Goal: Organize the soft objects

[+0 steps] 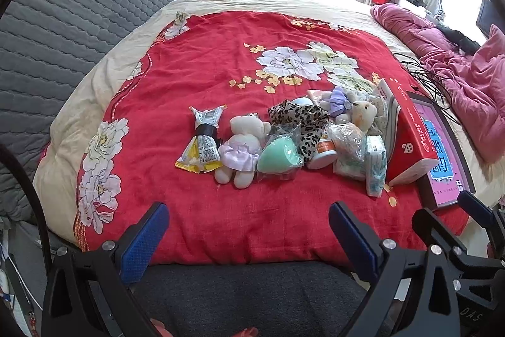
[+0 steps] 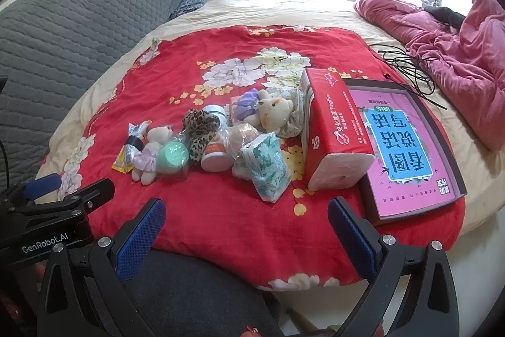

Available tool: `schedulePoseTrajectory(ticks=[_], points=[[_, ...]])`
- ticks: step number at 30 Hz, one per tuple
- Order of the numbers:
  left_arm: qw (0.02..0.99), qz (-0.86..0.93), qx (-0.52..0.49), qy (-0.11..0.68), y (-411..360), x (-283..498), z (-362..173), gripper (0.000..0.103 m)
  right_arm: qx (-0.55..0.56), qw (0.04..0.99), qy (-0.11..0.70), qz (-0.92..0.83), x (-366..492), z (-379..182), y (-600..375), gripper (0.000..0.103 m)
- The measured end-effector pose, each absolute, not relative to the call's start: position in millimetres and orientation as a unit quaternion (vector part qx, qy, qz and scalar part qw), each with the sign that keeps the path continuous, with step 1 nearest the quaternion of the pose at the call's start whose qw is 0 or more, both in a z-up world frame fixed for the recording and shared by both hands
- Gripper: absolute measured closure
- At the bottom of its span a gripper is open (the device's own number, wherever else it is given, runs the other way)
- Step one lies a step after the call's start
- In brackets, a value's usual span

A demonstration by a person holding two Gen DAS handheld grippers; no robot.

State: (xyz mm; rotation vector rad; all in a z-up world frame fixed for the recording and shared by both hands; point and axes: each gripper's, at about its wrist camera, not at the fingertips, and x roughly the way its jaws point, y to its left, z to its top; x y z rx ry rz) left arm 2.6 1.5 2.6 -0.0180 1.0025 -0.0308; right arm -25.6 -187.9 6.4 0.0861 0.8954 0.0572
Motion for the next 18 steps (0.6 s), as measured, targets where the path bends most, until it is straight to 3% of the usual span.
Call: schedulePoseTrajectory(ticks=[18], points=[[0.877,-0.021,-0.007,0.48,-1.8,3.2,6.4,0.001,0.039,0.903,0.426,0.022,-27.3,10.5,-189.8,0.001]])
